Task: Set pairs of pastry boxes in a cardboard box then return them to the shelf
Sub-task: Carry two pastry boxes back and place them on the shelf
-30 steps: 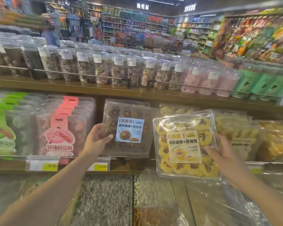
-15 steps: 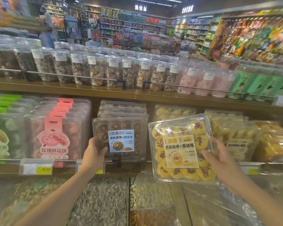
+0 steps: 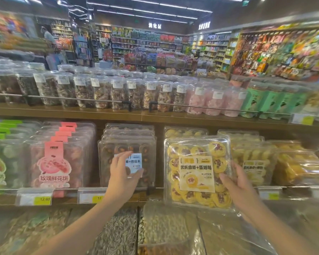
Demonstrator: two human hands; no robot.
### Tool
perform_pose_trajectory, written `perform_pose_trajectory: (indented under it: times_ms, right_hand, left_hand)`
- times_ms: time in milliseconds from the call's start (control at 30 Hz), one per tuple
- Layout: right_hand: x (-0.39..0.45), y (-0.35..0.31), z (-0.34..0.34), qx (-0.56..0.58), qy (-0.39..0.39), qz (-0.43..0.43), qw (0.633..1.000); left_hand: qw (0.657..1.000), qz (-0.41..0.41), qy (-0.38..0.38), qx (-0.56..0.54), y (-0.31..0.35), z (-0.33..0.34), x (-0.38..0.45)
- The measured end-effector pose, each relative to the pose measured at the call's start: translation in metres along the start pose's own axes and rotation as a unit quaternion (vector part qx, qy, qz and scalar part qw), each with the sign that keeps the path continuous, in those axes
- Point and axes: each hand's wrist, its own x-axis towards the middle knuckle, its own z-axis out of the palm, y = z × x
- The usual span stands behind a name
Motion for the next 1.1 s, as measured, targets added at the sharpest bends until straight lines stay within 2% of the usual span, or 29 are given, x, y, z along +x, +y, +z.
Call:
perform_pose_trajectory:
  times_ms: [100, 167, 233, 333, 433, 533, 700, 900, 1100]
  right_hand:
    - [0.000, 0.000, -0.010, 0.011, -0.013, -0.006, 1.000]
    - [0.002, 0.003, -0.021, 0.026, -0.025, -0.006, 0.999]
    - [0.004, 0.006, -0.034, 0.031, -0.037, -0.005, 0.999]
    - [0.006, 0.011, -0.053, 0.034, -0.058, -0.009, 0.998]
    - [0.010, 0.018, -0.070, 0.048, -0.075, -0.008, 0.996]
    - [0.018, 0.025, -0.086, 0.057, -0.099, 0.000, 0.993]
    - [0.034, 0.025, -0.097, -0.003, -0.127, -0.022, 0.992]
    - [0.069, 0.028, -0.085, -0.169, -0.104, -0.055, 0.979]
    - [0.108, 0.028, -0.062, -0.177, -0.109, -0.023, 0.978]
  left_hand:
    - [0.978, -0.070, -0.177, -0.090, 0.033, 0.026, -0.013]
    - [0.956, -0.116, -0.237, -0.124, 0.047, 0.043, -0.018]
    - [0.946, -0.138, -0.264, -0.128, 0.061, 0.059, -0.025]
    - [0.941, -0.133, -0.268, -0.156, 0.082, 0.079, -0.033]
    - [0.938, -0.145, -0.240, -0.205, 0.089, 0.098, -0.036]
    - [0.943, -0.143, -0.221, -0.205, 0.098, 0.112, -0.038]
    - [0.963, -0.128, -0.172, -0.162, 0.108, 0.136, -0.039]
    - [0.978, -0.130, -0.145, -0.079, 0.103, 0.137, -0.017]
    - [0.981, -0.135, -0.127, -0.059, 0.080, 0.142, 0.017]
